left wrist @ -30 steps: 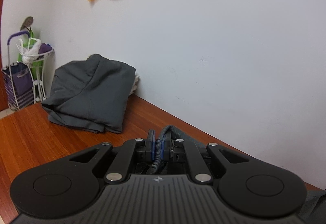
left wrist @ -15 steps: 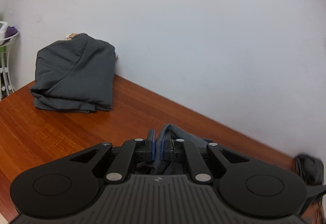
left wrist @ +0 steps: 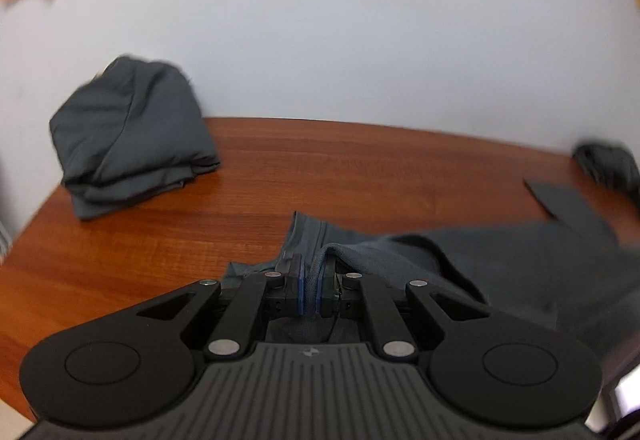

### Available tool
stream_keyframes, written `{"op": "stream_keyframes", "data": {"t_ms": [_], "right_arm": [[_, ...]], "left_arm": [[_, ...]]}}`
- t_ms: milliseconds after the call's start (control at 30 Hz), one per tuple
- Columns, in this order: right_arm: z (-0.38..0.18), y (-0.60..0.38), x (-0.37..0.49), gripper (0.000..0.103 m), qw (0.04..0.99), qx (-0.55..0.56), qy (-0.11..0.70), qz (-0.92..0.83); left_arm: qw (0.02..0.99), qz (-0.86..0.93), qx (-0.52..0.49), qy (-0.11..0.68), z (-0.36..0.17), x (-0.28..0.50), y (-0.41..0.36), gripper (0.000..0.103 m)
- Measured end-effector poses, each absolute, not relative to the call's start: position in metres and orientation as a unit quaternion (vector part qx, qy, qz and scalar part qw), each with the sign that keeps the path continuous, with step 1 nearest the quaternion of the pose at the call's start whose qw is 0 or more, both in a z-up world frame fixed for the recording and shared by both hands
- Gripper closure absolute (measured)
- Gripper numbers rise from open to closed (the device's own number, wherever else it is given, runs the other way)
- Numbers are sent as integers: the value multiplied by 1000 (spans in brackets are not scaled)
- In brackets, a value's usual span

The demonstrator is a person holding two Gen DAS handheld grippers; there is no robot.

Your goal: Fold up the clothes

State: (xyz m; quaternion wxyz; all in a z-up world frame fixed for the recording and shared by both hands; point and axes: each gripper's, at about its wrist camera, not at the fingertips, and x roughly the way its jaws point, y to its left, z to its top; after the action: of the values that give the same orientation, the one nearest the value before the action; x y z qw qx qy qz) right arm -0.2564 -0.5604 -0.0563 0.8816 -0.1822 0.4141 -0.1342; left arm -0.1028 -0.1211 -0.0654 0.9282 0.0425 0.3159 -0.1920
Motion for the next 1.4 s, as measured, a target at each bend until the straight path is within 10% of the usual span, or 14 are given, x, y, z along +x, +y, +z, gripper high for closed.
{"op": "stream_keyframes", "data": {"t_ms": [500, 633, 833, 1400], "right_arm": [[-89, -550, -273, 97, 861, -186, 465, -92], [-87, -553, -272, 78, 862, -156, 475, -83], [-59, -548, -269, 43, 884, -101, 451, -65], [-23, -467, -222, 43, 921, -4, 385, -57]], "left_arm": [[892, -194, 100, 395, -133, -133, -98, 85], [888, -201, 60, 409, -125, -133, -81, 64], [892, -184, -15, 413, -97, -125, -58, 60], [883, -174, -38, 433, -90, -31, -40, 60]]}}
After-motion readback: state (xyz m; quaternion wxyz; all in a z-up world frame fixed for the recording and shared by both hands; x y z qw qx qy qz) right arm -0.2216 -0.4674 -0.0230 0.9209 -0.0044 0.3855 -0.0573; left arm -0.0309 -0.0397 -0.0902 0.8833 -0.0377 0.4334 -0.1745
